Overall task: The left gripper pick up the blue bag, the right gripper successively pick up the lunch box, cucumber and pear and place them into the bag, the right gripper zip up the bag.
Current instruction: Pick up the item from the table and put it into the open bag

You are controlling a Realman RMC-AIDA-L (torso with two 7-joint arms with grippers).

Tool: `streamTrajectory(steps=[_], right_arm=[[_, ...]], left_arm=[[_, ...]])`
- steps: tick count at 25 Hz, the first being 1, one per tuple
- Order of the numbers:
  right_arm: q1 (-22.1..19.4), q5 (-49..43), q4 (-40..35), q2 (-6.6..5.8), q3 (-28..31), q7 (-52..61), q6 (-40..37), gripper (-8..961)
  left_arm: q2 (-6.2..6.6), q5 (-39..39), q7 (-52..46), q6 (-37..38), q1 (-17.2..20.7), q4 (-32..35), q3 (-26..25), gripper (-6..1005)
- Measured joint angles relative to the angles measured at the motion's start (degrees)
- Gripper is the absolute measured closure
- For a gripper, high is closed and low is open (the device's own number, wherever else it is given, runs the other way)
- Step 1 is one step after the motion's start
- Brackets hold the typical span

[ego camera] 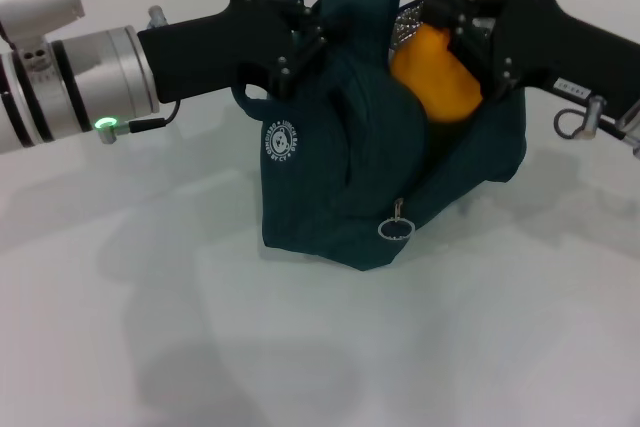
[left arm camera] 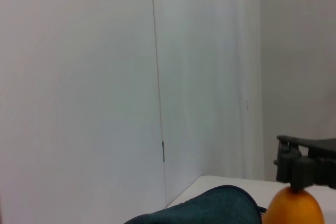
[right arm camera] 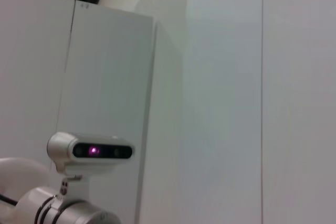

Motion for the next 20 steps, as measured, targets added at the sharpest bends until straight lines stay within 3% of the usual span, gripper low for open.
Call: streamTrajectory(steps=[12, 20], right_arm=[[0.39, 1.15, 2.69, 0.18, -7.77, 0.49, 3.70, 821], [-0.34, 2.87, 2.87, 0.18, -9.12, -0.02, 2.25, 792]], left_arm=[[-0.10, -0.01, -0.01, -0.04, -0.32, -0.02, 0.15, 911], [-0.19, -0.26, -0.01, -0.20, -0.70, -1.48, -0.13, 910]])
